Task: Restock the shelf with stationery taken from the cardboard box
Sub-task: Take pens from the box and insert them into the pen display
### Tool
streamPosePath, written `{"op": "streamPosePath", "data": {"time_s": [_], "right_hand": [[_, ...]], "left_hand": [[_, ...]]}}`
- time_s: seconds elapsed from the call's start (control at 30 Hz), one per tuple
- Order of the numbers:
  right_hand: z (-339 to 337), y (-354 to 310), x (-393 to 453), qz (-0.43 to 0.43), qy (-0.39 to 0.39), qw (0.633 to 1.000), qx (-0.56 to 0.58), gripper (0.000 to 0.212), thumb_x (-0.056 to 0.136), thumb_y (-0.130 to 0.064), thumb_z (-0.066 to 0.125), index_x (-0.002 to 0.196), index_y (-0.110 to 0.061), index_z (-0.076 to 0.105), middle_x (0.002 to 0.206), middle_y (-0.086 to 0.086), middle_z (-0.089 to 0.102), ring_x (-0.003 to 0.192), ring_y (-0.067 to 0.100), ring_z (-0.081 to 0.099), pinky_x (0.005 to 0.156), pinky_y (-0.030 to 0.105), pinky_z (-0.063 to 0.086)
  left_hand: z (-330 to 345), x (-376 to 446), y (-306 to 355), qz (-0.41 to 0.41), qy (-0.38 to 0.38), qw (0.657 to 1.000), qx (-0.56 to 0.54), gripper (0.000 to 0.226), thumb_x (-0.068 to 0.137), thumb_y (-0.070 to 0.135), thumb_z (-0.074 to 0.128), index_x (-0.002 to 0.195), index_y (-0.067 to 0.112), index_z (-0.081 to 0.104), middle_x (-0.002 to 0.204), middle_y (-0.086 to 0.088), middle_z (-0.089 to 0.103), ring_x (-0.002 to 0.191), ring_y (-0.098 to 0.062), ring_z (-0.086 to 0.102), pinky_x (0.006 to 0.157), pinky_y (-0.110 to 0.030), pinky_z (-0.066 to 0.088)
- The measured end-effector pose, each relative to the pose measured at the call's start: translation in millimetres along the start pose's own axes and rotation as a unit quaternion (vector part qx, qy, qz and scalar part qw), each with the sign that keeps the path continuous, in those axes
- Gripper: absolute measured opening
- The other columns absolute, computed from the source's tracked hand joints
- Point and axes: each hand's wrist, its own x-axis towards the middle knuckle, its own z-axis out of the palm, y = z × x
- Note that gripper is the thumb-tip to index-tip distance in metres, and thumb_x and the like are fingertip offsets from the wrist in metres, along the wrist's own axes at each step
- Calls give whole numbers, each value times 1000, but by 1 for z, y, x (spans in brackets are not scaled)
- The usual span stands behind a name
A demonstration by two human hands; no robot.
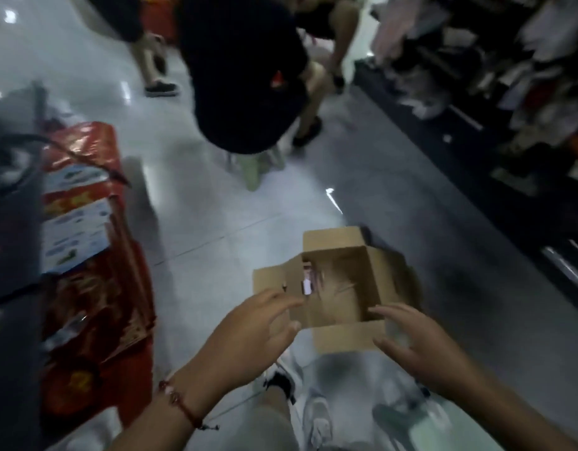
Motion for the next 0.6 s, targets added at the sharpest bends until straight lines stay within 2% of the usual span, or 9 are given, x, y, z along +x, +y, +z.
{"op": "streamPosePath", "data": {"time_s": [0.1, 0.13, 0.23, 0.33, 0.43, 0.5, 0.6], "right_hand": [[3, 37, 12, 88, 25, 994, 52, 37, 88, -38, 68, 119, -48, 52, 124, -24, 54, 116, -1, 51, 98, 22, 43], [5, 47, 20, 110, 29, 991, 68, 36, 88, -37, 68, 119, -49, 52, 123, -23, 55, 115, -1, 52, 98, 25, 44], [11, 67, 55, 165, 51, 978, 113, 36, 89, -30, 69, 117, -47, 53, 120, -25, 55, 111, -3, 52, 96, 24, 43], [26, 95, 103, 219, 76, 960, 159, 34, 90, -25, 68, 119, -40, 57, 116, -22, 57, 108, 0, 53, 92, 25, 43], [52, 137, 157, 273, 81, 936, 208, 32, 92, -24, 65, 123, -30, 61, 118, -10, 63, 110, 9, 58, 92, 32, 49], [70, 167, 194, 303, 80, 920, 235, 31, 94, -26, 62, 125, -26, 62, 116, -6, 65, 107, 10, 60, 85, 28, 51], [104, 221, 248, 330, 69, 905, 258, 29, 95, -25, 60, 124, -24, 62, 110, -8, 64, 100, 6, 58, 72, 12, 41]], "left_hand": [[24, 63, -12, 14, -65, 997, -30, 34, 98, 45, 48, 132, 43, 52, 132, 26, 47, 115, 8, 45, 96, -14, 39], [32, 83, -18, 17, -87, 996, -34, 34, 98, 45, 49, 132, 43, 52, 131, 27, 46, 115, 8, 45, 94, -12, 38], [53, 139, -40, 14, -154, 987, -44, 34, 99, 44, 48, 132, 42, 53, 124, 29, 46, 111, 9, 46, 86, -3, 34], [73, 196, -66, -2, -207, 977, -41, 35, 99, 45, 48, 133, 39, 54, 125, 22, 52, 112, 3, 51, 93, -17, 44], [101, 256, -97, -34, -239, 970, -24, 36, 99, 43, 49, 134, 37, 55, 124, 18, 56, 108, -1, 54, 91, -24, 47], [127, 295, -116, -59, -246, 967, -27, 35, 99, 42, 50, 132, 36, 56, 126, 15, 59, 107, -2, 55, 90, -25, 48], [184, 345, -148, -108, -243, 963, -46, 33, 98, 41, 49, 129, 35, 59, 124, 14, 61, 106, -3, 56, 92, -27, 48]]}}
